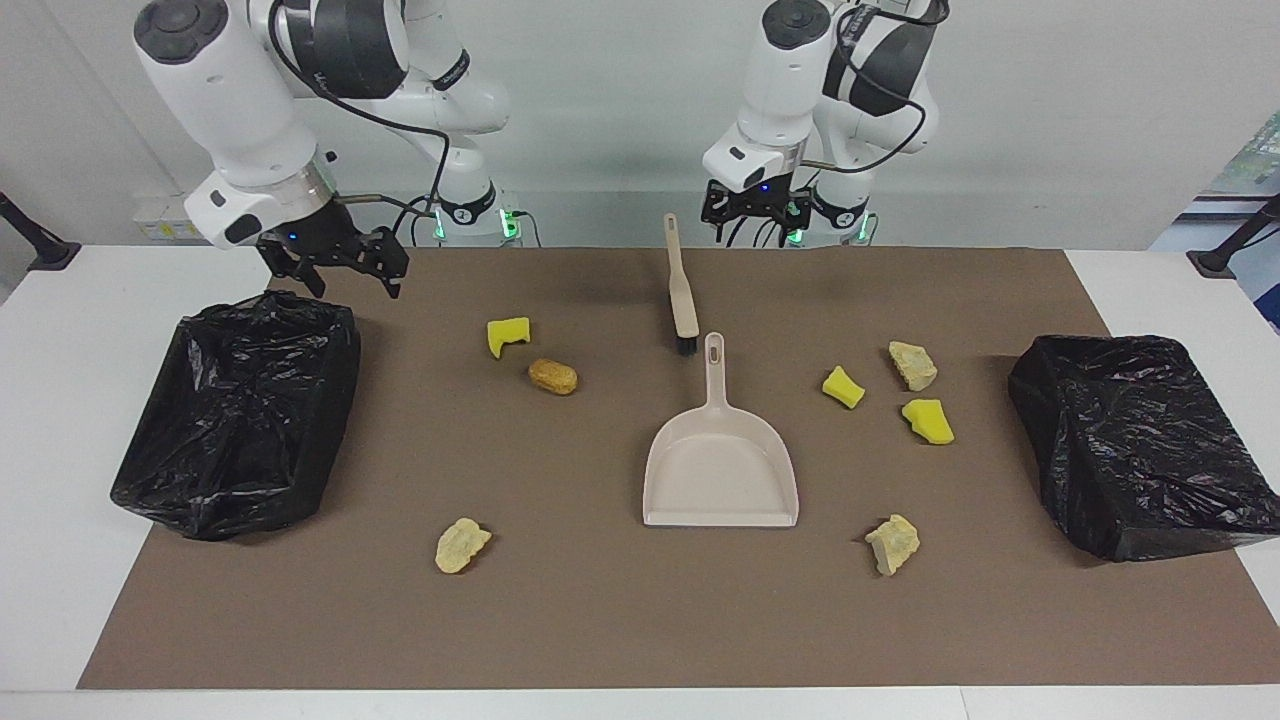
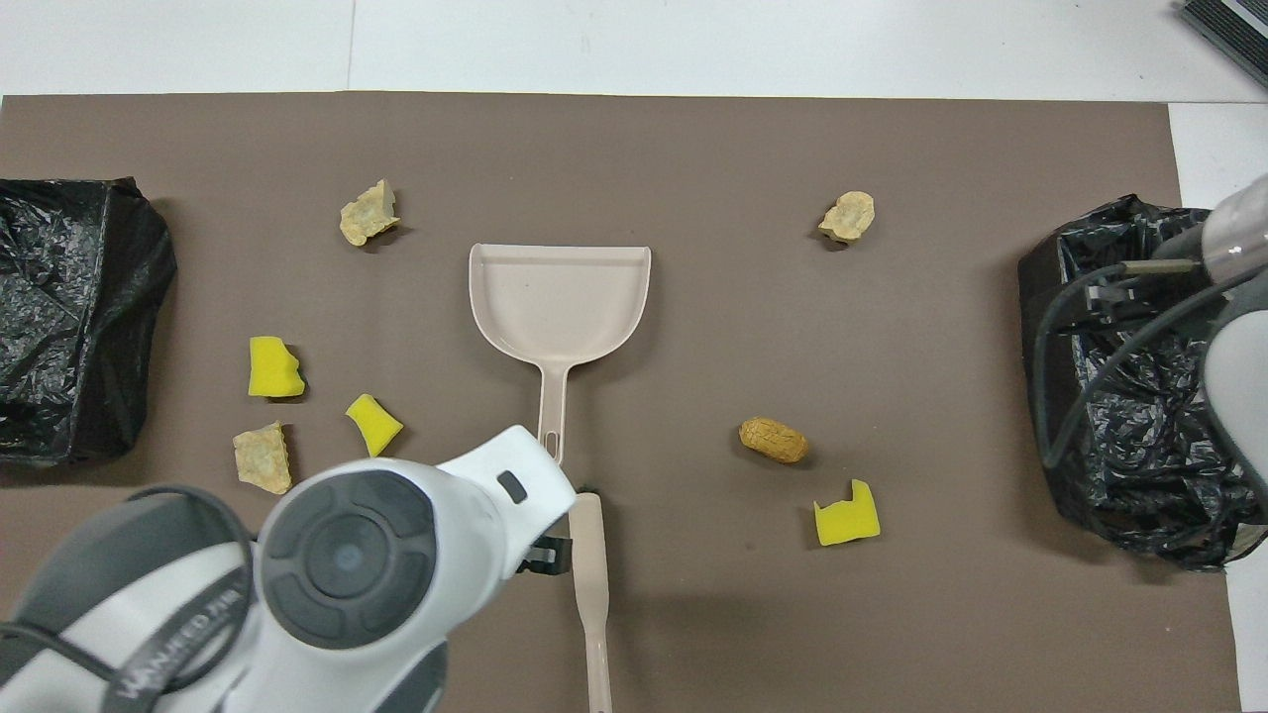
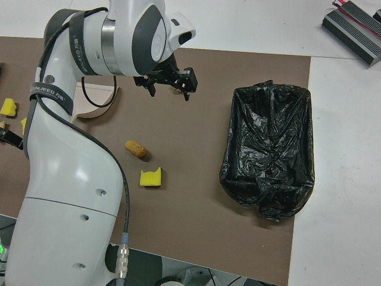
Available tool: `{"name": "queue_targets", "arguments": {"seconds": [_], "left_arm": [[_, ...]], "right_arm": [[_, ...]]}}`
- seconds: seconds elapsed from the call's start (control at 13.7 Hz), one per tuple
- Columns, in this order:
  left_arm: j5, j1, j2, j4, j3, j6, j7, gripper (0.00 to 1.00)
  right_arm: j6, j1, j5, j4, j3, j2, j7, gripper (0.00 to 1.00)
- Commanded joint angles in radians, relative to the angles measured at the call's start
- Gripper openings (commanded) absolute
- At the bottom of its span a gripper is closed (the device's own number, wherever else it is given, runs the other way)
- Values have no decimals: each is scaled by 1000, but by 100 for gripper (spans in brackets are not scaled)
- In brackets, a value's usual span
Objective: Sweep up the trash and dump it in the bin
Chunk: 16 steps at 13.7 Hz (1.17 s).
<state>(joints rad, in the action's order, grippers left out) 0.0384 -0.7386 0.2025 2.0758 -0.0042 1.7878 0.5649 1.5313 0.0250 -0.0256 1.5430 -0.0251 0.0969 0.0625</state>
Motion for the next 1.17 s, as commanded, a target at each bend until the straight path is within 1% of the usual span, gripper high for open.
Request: {"name": "queue_targets", "arguments": {"seconds": [0.0,0.07,0.15,0.22,0.29,0.44,0.58,0.66,0.73,0.8,0.95,1.1], "left_arm": [[8,-111,41,124,21,91,133,100],[8,-152,29,157,23,113,157,100],[8,-191,22,217,21,163,187,100],[8,-223,32,277,21,230,243,100],[8,-250,34,314,21,281,298,100],[8,-284,22,336,21,324,346,100],[8,-317,-4,352,21,344,372,100],[8,-318,-6,366,21,369,377,100],[8,-320,-6,371,21,392,379,79],[9,-320,-6,372,20,397,388,70],[9,-338,-8,372,21,398,426,69],[12,-350,-24,375,21,406,432,69]], "right_arm": [[9,42,-53,-11,-4,52,83,100],[13,59,-68,-12,-4,75,124,100],[35,64,-106,-12,-4,102,153,100],[71,78,-115,-12,-4,109,173,100],[79,122,-106,-12,-4,110,196,100],[124,168,-111,-1,-4,118,277,100],[142,228,-111,6,-4,121,364,100],[164,252,-111,14,-4,125,406,100],[194,283,-111,32,-4,124,451,100],[207,303,-119,39,-4,129,474,100],[228,343,-123,49,-4,139,526,100],[260,404,-122,46,-4,161,641,100]]}}
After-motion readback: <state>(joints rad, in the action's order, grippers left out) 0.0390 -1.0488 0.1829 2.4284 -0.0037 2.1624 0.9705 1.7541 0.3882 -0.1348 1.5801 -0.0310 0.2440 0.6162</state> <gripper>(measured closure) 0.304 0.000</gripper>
